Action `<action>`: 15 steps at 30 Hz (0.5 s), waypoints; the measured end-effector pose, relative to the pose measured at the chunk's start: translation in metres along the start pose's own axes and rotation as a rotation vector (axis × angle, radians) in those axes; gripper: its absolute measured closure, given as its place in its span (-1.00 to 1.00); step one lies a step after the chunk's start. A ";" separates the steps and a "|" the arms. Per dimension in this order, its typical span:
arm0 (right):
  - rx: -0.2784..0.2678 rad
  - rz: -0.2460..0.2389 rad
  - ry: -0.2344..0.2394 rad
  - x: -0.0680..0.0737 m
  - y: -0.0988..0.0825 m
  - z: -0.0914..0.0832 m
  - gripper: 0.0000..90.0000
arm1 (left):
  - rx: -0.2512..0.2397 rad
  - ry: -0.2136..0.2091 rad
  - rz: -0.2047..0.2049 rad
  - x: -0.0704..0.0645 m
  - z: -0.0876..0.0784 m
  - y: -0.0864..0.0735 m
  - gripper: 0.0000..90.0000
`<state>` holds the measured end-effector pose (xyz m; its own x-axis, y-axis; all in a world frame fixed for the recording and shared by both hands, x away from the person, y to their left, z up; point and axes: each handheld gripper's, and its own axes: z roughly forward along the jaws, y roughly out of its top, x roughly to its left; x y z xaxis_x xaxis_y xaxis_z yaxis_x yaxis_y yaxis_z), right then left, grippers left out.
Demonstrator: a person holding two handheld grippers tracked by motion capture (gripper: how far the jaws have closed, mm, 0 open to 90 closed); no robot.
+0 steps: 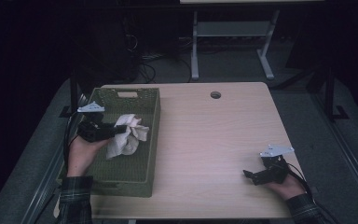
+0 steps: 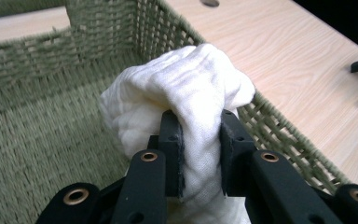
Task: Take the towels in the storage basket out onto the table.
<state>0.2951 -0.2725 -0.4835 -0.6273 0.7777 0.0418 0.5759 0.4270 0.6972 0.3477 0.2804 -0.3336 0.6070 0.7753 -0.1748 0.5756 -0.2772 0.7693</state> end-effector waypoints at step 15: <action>0.000 -0.002 0.001 0.000 0.000 0.000 -1.00 | -0.113 -0.075 0.078 -0.027 -0.008 0.032 0.63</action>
<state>0.2952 -0.2726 -0.4835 -0.6289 0.7764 0.0416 0.5746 0.4281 0.6975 0.3455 0.2547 -0.2993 0.6892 0.7080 -0.1541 0.4622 -0.2657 0.8460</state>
